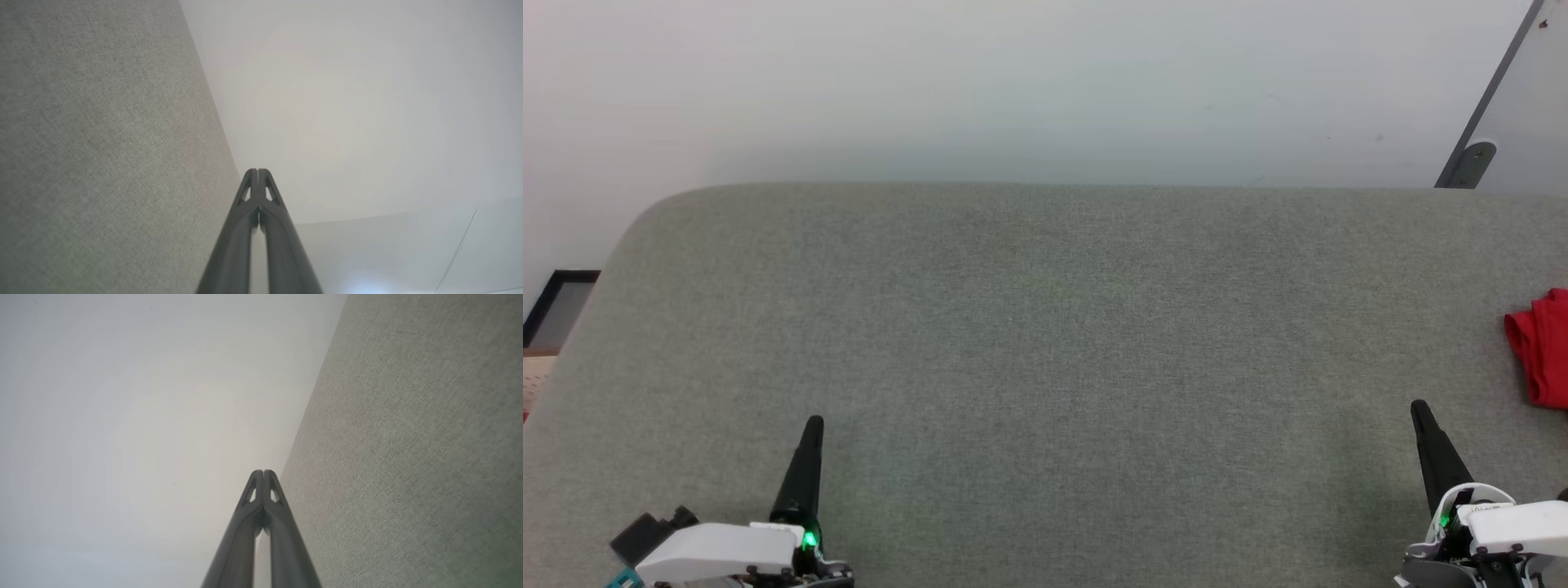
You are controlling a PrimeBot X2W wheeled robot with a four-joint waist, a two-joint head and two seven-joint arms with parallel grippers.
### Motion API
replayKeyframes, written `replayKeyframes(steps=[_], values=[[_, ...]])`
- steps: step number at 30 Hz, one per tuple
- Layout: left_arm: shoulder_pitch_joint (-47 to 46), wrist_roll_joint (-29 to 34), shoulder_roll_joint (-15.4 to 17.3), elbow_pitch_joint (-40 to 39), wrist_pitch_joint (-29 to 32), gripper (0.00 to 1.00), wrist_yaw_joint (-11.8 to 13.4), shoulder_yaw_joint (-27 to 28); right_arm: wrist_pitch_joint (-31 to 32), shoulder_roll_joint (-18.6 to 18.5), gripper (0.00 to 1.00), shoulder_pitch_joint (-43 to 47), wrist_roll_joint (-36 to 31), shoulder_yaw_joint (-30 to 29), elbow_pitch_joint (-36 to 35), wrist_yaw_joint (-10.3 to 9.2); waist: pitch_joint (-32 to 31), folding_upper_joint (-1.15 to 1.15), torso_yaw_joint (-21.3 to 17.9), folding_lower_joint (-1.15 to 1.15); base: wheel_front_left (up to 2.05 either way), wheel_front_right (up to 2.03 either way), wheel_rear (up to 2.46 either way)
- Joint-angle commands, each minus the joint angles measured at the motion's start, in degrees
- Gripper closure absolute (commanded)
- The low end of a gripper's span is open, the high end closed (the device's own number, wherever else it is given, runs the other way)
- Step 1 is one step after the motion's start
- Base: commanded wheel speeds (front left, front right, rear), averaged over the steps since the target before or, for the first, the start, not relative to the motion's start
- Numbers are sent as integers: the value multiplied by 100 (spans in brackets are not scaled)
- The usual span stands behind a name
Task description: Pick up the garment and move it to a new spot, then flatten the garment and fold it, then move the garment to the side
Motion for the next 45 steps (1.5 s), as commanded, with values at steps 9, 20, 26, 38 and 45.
replayKeyframes(steps=[9,20,26,38,45], values=[[-142,-412,-16,79,114,100,-26,30,99,80,100,-95,341,-69,20,-5,-29,0,18,0,0,0,0],[-231,-845,-39,168,240,100,-28,53,192,151,100,-121,684,-105,56,-5,-67,0,41,0,0,0,0],[-278,-1060,-54,223,314,100,-29,65,240,196,100,-135,847,-125,74,-6,-87,0,54,0,0,0,0],[-282,-1042,-73,228,336,100,-30,91,252,203,100,-99,854,-129,75,-6,-91,0,56,0,0,0,0],[-284,-1025,-84,229,349,100,-30,104,247,205,100,-99,852,-130,75,-6,-91,0,56,0,0,0,0]])
